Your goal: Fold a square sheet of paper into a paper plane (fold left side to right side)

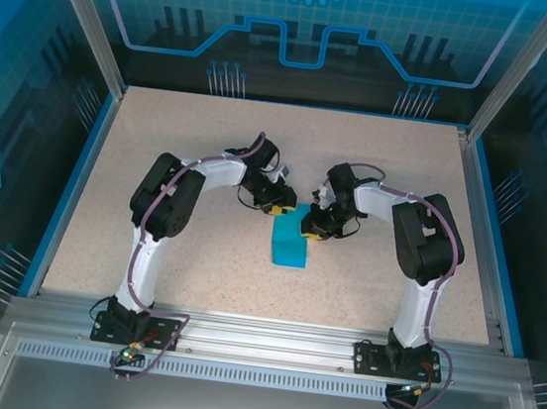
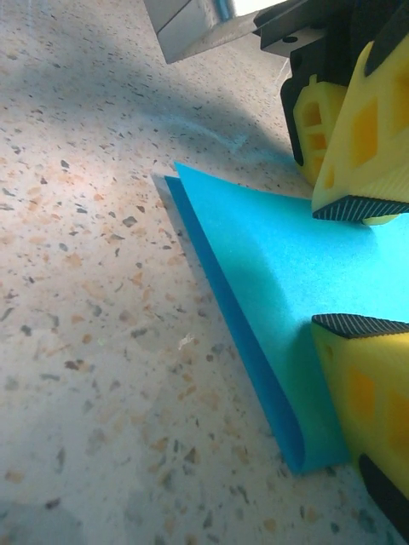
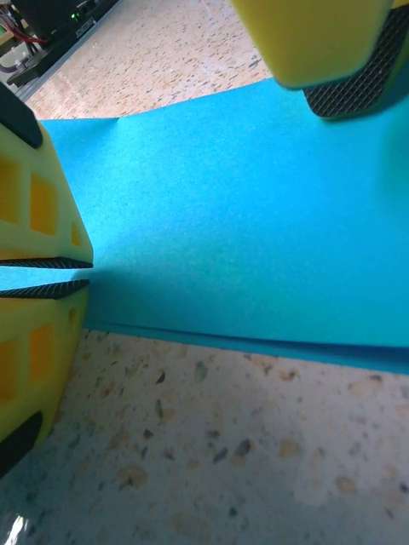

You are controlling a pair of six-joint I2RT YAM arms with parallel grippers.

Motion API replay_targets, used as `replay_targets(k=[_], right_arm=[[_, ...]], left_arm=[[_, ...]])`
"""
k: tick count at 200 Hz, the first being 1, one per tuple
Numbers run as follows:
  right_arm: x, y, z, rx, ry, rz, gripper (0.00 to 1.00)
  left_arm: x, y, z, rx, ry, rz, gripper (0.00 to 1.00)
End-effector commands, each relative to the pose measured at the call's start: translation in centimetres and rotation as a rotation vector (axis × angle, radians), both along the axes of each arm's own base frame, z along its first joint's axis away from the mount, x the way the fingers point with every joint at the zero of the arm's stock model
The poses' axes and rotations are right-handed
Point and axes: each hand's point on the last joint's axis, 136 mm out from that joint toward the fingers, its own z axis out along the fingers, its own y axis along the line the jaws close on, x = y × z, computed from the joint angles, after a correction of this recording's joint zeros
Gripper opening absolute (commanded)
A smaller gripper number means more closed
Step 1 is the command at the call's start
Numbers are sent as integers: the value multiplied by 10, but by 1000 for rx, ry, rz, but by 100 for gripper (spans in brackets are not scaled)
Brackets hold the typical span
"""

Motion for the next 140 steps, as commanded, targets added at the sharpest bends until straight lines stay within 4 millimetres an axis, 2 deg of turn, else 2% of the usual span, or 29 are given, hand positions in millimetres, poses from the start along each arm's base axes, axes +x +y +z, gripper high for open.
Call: replay_targets(k=[1,48,65,86,109,140], right_arm=[[-22,-15,-31,-125,82,27,17],[-24,-14,-30,-117,87,30,17],[-24,-13,-30,-110,87,31,17],[-23,-10,-29,-98,86,26,17],[-23,-10,-29,-100,83,27,17],[-23,-9,-29,-100,82,28,17]], left_arm=[[6,18,-14,60,7,11,39],[19,39,-21,59,12,48,41],[27,42,-12,31,0,60,42],[30,39,15,-4,-32,48,43],[24,37,46,-52,-76,60,43],[-8,31,58,-85,-74,54,43]])
